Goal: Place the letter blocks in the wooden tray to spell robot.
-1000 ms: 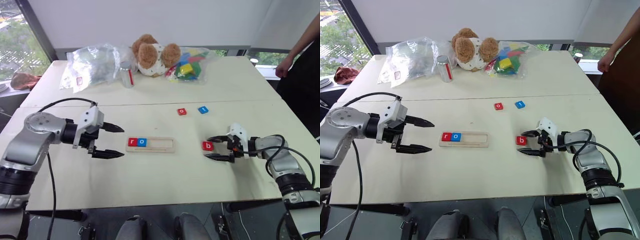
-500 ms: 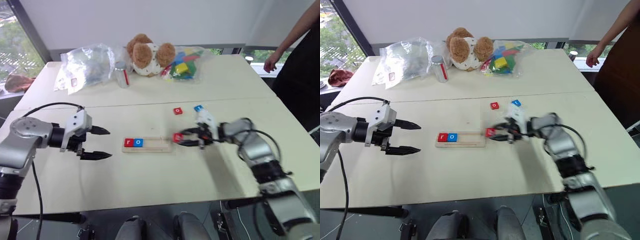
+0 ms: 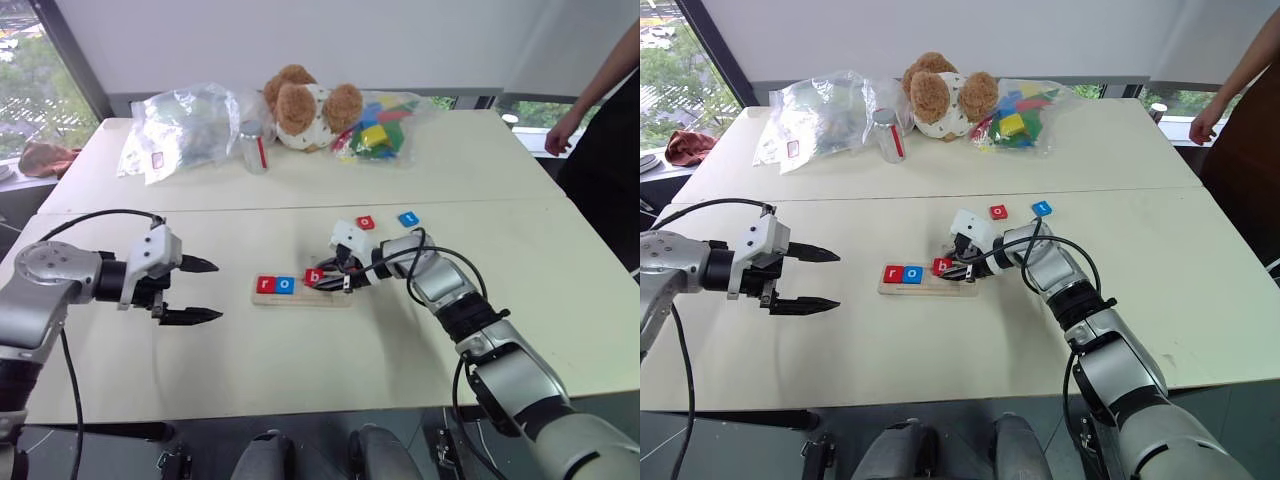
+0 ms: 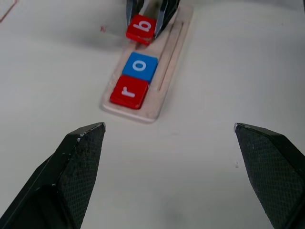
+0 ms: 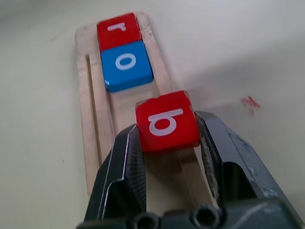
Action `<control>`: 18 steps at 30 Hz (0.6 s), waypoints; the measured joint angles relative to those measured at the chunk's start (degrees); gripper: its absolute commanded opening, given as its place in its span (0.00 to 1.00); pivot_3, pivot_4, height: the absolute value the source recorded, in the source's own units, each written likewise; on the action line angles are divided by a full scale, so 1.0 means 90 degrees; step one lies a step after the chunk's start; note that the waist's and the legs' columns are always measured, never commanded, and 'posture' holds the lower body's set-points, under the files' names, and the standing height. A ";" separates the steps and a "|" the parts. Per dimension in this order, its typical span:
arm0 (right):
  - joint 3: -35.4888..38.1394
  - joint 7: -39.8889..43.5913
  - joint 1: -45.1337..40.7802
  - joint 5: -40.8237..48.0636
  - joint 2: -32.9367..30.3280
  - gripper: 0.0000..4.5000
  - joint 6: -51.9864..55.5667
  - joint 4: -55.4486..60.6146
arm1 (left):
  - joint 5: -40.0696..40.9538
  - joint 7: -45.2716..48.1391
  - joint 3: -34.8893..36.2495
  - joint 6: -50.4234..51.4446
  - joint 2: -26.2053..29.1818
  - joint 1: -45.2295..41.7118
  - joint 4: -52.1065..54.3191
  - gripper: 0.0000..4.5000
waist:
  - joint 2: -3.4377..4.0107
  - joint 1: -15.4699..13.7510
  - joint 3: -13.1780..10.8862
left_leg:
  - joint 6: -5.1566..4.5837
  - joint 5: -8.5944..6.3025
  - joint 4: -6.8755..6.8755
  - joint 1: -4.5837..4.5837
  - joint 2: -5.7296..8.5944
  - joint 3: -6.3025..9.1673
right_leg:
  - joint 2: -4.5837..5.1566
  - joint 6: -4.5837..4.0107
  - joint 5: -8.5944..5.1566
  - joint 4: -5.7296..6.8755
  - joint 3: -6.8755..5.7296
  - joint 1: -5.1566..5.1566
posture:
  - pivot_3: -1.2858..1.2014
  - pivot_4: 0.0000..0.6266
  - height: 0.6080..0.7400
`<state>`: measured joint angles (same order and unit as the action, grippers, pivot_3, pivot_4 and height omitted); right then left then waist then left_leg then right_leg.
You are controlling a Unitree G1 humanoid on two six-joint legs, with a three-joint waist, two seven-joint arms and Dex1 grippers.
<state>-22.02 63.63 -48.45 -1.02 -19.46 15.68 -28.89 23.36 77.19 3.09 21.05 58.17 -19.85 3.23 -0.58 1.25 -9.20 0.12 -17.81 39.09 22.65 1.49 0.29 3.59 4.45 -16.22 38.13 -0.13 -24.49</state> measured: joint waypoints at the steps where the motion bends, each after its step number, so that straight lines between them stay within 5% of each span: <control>1: 0.0000 0.0028 0.0000 -0.0001 0.0002 0.26 -0.0024 -0.0016 | 0.0031 -0.0021 0.0017 0.0005 0.0000 0.0001 0.0054 1.00 | 0.0000 0.0002 0.0000 | 0.0000 0.0000 0.0000 -0.0001 0.0000 -0.0001 | 0.0000 0.0000 0.0000 0.0001 0.0000 0.0000 | 0.52 0.24 1.00; 18: 0.0008 0.0225 0.0000 0.0001 0.0150 0.26 0.0061 0.0010 | 0.0101 -0.0137 0.0045 -0.0010 -0.0003 0.0172 0.0080 1.00 | 0.0000 -0.0009 0.0000 | -0.0005 -0.0003 0.0003 -0.0002 -0.0001 0.0000 | -0.0002 0.0000 0.0000 0.0004 -0.0001 0.0001 | 0.52 0.24 1.00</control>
<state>-21.95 65.65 -48.45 -1.01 -18.11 16.23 -28.80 24.27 75.95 3.49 20.96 58.15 -18.30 3.95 -0.58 1.17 -9.20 0.07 -17.83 39.12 22.64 1.48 0.29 3.57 4.45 -16.22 38.16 -0.13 -24.49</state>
